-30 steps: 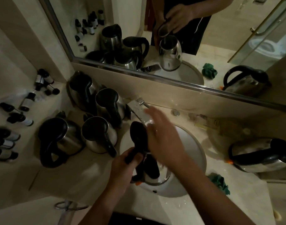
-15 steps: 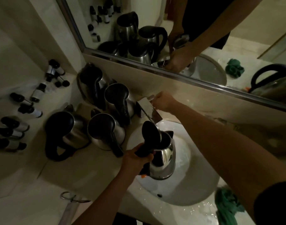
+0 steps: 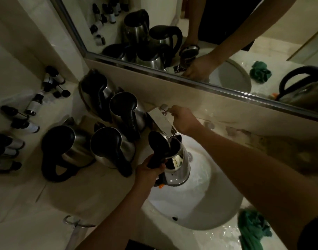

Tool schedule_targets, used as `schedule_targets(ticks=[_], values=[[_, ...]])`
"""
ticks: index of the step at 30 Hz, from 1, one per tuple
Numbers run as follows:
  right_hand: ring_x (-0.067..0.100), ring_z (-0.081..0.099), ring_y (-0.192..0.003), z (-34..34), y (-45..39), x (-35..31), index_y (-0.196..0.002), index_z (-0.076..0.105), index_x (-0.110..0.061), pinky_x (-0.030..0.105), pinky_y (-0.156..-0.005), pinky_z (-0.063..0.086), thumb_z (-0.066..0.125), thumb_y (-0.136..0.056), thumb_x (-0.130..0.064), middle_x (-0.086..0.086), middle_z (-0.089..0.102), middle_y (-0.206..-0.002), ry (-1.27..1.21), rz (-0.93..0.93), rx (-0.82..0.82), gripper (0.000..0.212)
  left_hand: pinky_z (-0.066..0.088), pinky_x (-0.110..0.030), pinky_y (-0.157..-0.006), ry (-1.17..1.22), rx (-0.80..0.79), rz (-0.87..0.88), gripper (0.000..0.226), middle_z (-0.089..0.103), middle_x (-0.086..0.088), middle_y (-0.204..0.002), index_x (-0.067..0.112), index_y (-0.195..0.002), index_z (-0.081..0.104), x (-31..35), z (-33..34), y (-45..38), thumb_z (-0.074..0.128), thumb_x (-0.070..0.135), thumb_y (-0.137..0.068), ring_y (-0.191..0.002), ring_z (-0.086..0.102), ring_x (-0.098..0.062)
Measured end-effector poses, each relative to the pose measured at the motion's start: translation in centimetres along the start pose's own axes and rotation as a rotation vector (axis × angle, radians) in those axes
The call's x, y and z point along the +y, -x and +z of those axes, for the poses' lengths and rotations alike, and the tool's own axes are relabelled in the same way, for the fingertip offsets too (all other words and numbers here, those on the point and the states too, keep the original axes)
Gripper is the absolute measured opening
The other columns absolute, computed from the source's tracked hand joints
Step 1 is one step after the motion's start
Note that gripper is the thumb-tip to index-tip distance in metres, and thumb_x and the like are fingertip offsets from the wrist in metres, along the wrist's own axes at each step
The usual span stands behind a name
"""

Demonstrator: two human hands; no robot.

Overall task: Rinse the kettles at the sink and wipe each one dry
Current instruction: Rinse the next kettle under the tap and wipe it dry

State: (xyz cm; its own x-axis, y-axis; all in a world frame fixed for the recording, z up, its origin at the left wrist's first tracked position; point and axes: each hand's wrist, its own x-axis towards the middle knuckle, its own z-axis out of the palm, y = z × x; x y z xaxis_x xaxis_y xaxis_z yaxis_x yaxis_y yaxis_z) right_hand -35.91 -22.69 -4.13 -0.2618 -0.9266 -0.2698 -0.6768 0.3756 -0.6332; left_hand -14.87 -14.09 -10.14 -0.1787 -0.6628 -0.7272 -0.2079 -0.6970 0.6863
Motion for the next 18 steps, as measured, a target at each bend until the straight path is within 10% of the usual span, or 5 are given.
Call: schedule_targets(ticks=[3, 6, 9, 18], values=[[0.028, 0.060, -0.118, 2.6, 4.7, 2.1, -0.132, 0.057, -0.003, 0.036, -0.097, 0.049, 0.048, -0.087, 0.008, 0.013, 0.062, -0.131, -0.314, 0.345, 0.363, 0.047, 0.049, -0.016, -0.041, 0.015, 0.018, -0.010, 0.039, 0.072, 0.013, -0.066, 0.017, -0.118, 0.068, 0.3, 0.7, -0.8, 0.074, -0.003, -0.085, -0.046, 0.062, 0.000], [0.029, 0.058, -0.115, 5.9, 9.4, 4.2, -0.141, 0.043, -0.007, 0.041, -0.096, 0.052, 0.062, -0.090, -0.006, 0.016, 0.056, -0.136, -0.547, 0.634, 0.139, 0.054, 0.047, -0.014, -0.041, 0.005, 0.045, -0.034, 0.030, 0.067, 0.005, -0.077, 0.007, -0.115, 0.068, 0.3, 0.8, -1.3, 0.074, 0.001, -0.087, -0.050, 0.065, -0.002], [0.024, 0.057, -0.118, 8.4, 12.2, 5.2, -0.138, 0.034, -0.017, 0.037, -0.088, 0.057, 0.075, -0.076, -0.002, 0.004, 0.055, -0.128, -0.676, 0.521, -0.141, 0.076, 0.053, -0.020, -0.048, -0.050, 0.019, 0.004, 0.025, 0.072, 0.002, -0.083, 0.006, -0.112, 0.069, -0.2, 0.6, -1.9, 0.074, 0.006, -0.087, -0.059, 0.071, -0.004], [0.034, 0.032, -0.147, 10.3, 9.3, 6.9, -0.163, 0.003, -0.020, 0.049, -0.117, 0.039, 0.095, -0.062, -0.043, 0.013, 0.033, -0.157, -0.345, 0.464, -0.014, 0.139, 0.043, -0.008, -0.041, -0.345, 0.020, 0.114, 0.026, 0.067, -0.003, -0.078, -0.005, -0.110, 0.069, 0.5, 1.4, -2.6, 0.074, 0.009, -0.089, -0.046, 0.061, 0.004]])
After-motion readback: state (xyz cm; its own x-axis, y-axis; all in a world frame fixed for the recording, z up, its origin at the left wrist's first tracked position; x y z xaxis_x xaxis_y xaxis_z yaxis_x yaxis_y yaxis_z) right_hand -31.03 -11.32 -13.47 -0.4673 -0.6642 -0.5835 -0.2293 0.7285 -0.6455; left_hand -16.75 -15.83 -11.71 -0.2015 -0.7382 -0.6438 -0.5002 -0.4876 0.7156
